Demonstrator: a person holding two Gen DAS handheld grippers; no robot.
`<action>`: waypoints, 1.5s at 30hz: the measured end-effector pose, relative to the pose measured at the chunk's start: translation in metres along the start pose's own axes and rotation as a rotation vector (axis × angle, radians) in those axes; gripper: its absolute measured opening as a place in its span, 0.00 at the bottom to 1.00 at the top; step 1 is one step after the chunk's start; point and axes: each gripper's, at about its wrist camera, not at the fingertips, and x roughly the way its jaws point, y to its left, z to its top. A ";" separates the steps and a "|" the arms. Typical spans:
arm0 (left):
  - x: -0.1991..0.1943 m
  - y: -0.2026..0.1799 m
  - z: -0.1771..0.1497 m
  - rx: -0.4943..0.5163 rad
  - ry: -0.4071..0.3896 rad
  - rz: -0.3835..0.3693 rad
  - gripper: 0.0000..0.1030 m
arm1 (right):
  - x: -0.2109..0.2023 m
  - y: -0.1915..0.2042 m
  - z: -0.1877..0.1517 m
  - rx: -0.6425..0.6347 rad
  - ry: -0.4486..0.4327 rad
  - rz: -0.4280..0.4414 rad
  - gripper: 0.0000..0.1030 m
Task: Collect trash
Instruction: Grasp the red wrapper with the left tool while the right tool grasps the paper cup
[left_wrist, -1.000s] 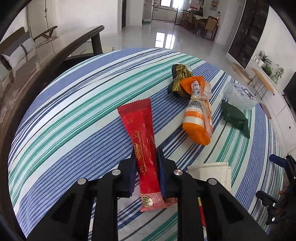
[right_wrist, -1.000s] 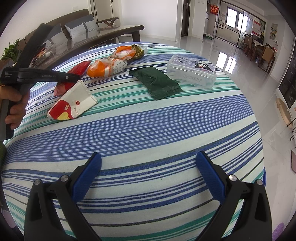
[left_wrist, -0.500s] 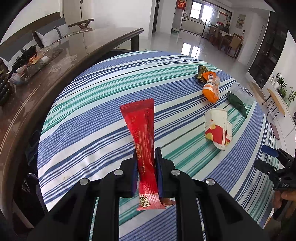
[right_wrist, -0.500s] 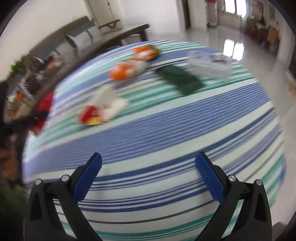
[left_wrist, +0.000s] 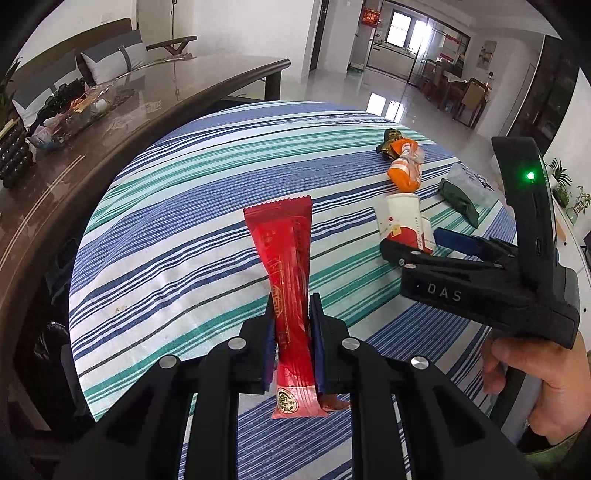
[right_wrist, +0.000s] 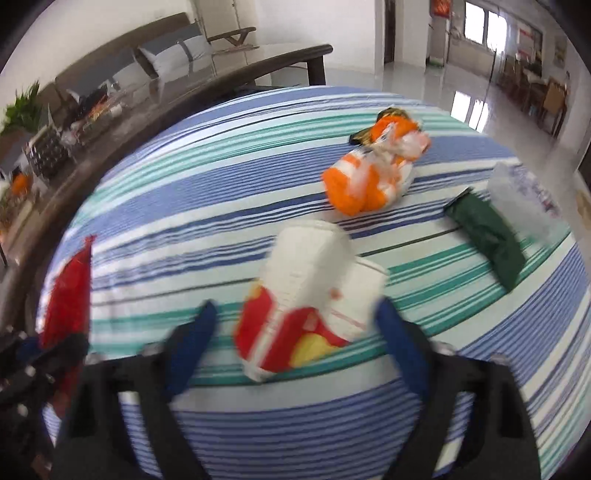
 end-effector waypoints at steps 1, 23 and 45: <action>0.001 -0.004 -0.001 0.002 0.001 -0.003 0.16 | -0.002 -0.005 -0.002 -0.014 -0.001 0.015 0.57; 0.042 -0.080 0.007 0.051 -0.008 0.092 0.40 | -0.047 -0.108 -0.064 -0.133 -0.030 0.062 0.79; 0.048 -0.070 -0.003 0.058 0.018 0.106 0.71 | -0.044 -0.104 -0.067 -0.152 -0.016 0.056 0.89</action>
